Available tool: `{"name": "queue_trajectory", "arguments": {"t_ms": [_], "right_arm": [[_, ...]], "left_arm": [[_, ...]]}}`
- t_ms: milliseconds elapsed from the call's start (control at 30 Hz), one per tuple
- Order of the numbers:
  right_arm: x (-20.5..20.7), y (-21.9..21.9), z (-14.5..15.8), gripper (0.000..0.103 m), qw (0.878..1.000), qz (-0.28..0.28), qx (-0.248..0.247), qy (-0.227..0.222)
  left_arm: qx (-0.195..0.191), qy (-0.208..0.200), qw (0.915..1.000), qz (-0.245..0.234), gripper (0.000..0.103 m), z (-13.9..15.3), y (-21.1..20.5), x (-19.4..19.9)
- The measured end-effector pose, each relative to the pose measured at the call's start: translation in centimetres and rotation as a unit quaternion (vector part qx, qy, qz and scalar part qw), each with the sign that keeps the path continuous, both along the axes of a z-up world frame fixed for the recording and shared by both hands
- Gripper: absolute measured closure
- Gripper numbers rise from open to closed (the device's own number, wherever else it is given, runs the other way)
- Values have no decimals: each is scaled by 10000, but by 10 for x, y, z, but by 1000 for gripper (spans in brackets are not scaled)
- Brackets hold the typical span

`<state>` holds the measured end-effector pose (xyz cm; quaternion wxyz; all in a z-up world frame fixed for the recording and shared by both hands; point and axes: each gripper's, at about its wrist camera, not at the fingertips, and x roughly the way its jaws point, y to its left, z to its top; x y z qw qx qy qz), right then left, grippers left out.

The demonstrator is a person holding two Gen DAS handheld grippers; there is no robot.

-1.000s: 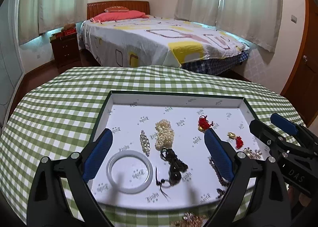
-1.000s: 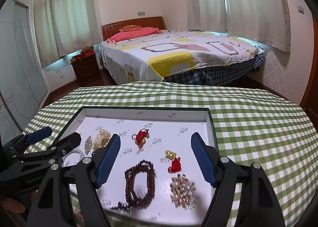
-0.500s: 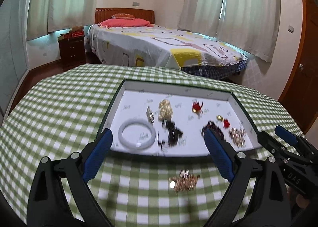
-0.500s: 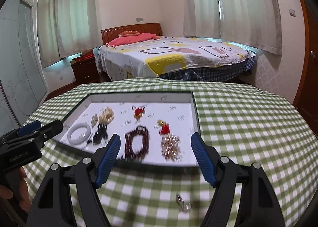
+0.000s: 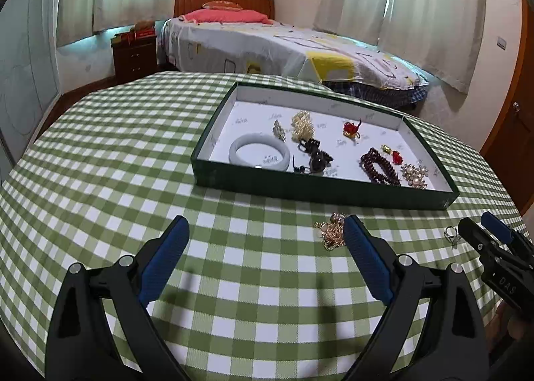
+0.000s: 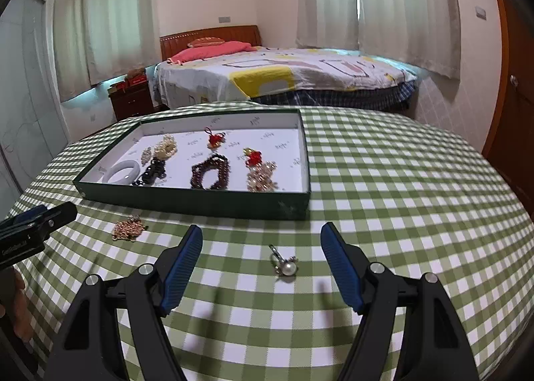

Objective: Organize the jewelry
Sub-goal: 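Close the right tool on the silver pearl ring, then grasp the gold chain brooch with the left tool while the right holds the ring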

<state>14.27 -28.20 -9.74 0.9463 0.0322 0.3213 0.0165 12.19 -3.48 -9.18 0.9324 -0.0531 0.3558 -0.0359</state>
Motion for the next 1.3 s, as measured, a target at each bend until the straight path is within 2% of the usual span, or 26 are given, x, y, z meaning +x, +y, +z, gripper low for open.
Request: {"name": "queue_trajectory", "arguments": {"t_ms": [133, 233, 467, 633, 1067, 1300], "right_arm": [[2, -5, -5, 39, 9999, -70, 8, 131], [2, -7, -10, 48, 9996, -94, 36, 249], [10, -11, -22, 63, 9979, -87, 167, 627], [11, -12, -28, 82, 9962, -55, 268, 831], [12, 5, -24, 83, 9957, 182, 380, 830], [12, 11, -21, 83, 9955, 289, 440, 792]], "left_arm": [[-28, -28, 10000, -21, 12, 0, -1, -1], [9, 3, 10000, -56, 12, -2, -5, 0], [-15, 85, 9999, -69, 12, -7, -7, 2], [-1, 130, 9998, -117, 12, -9, -11, 2], [16, 250, 9992, -304, 12, -14, -26, 4], [170, 362, 9980, -485, 12, -19, -47, 14]]}}
